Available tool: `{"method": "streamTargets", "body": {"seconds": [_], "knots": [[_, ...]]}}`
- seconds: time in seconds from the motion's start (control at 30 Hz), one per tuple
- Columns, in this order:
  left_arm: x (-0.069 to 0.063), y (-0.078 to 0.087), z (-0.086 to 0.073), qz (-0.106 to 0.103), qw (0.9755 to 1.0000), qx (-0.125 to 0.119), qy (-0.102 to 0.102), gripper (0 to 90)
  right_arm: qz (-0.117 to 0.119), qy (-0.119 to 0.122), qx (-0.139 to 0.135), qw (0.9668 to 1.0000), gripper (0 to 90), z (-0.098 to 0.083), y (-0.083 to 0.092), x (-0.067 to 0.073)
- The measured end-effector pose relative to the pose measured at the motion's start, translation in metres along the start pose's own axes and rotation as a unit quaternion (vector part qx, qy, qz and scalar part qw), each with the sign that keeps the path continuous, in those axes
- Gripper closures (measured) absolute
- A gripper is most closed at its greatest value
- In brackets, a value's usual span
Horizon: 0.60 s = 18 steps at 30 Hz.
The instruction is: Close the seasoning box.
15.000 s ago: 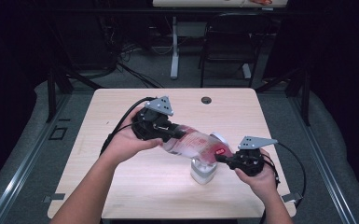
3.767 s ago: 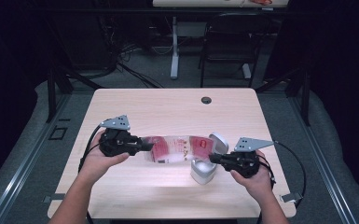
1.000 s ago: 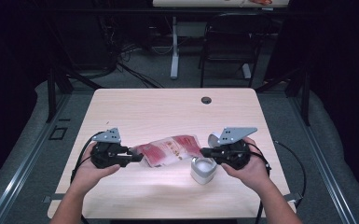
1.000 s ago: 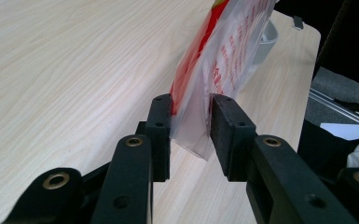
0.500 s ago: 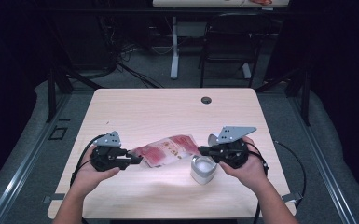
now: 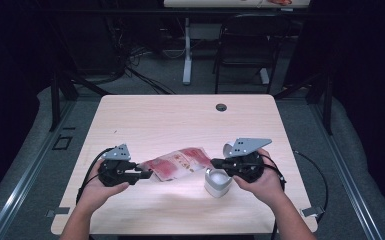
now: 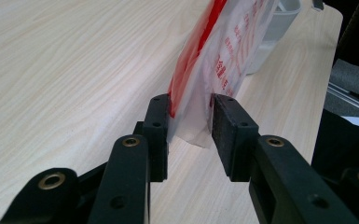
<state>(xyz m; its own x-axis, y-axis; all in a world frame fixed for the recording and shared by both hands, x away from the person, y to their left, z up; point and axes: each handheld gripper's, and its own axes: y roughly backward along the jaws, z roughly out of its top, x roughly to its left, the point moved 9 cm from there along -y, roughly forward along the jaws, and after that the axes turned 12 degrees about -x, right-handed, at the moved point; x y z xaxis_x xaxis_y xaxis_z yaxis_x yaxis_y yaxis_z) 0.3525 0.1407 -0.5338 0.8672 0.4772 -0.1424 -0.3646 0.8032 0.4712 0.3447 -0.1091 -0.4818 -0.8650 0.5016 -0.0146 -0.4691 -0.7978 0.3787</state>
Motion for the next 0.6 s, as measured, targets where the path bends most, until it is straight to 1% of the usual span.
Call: {"method": "streamTargets", "body": {"seconds": [0.03, 0.17, 0.23, 0.3, 0.37, 0.47, 0.6], "knots": [[-0.0002, -0.0018, -0.0011, 0.000, 1.0000, 0.000, 0.004, 66.8, 0.001, -0.002, 0.001, 1.0000, 90.0, -0.0022, -0.0004, -0.0005], [-0.0002, -0.0052, -0.0034, -0.001, 1.0000, 0.005, 0.004, 64.7, -0.001, -0.003, 0.006, 1.0000, 90.0, -0.0077, -0.0010, -0.0025], [0.0000, -0.0068, -0.0034, 0.000, 1.0000, 0.003, 0.006, 64.0, 0.002, -0.004, 0.005, 1.0000, 90.0, -0.0083, 0.0002, -0.0026], [0.0003, -0.0071, -0.0022, -0.002, 1.0000, -0.001, 0.004, 63.6, 0.001, -0.003, 0.005, 1.0000, 90.0, -0.0083, 0.0007, -0.0029], [0.0005, -0.0072, -0.0004, 0.001, 1.0000, -0.006, 0.005, 62.1, 0.000, -0.003, 0.006, 1.0000, 90.0, -0.0083, 0.0017, -0.0033], [0.0023, -0.0045, 0.0033, 0.005, 0.9999, -0.012, 0.004, 60.3, -0.001, -0.003, 0.005, 1.0000, 90.0, -0.0082, 0.0028, -0.0043], [0.0037, -0.0013, 0.0063, 0.009, 0.9998, -0.019, 0.003, 60.1, 0.000, 0.000, 0.006, 1.0000, 90.0, -0.0085, 0.0031, -0.0036]]}}
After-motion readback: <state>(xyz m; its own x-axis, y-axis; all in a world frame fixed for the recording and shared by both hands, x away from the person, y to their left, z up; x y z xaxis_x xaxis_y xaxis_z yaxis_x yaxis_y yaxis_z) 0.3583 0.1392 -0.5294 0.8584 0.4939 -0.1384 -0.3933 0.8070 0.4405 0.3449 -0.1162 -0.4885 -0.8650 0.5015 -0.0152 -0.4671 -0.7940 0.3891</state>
